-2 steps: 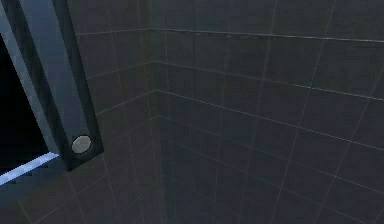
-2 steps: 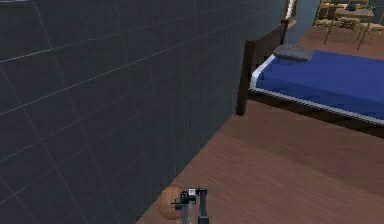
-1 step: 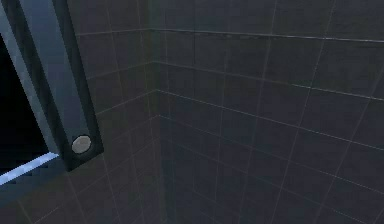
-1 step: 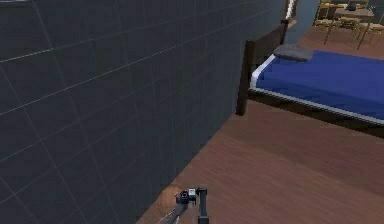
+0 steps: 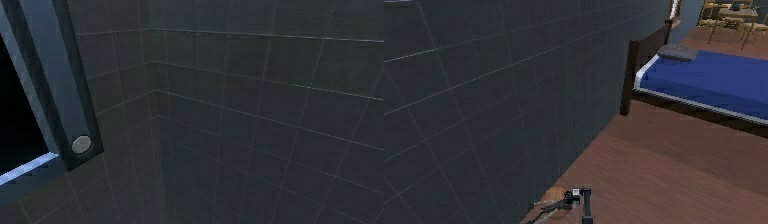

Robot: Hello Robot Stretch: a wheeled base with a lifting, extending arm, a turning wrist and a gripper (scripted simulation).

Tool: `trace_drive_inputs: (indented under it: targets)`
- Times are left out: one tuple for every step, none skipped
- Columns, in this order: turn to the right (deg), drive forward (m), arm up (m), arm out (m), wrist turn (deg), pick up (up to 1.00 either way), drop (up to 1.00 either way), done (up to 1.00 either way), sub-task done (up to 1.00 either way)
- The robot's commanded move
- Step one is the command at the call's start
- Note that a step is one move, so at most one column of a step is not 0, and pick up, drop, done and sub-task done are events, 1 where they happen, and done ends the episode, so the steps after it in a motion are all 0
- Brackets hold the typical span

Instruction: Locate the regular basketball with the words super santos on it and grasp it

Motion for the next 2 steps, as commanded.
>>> trace_drive_inputs:
  targets:
    - [0.0,0.0,0.0,0.0,45.0,0.0,0.0,0.0,0.0]
    - [0.0,0.0,0.0,0.0,12.0,0.0,0.0,0.0,0.0]
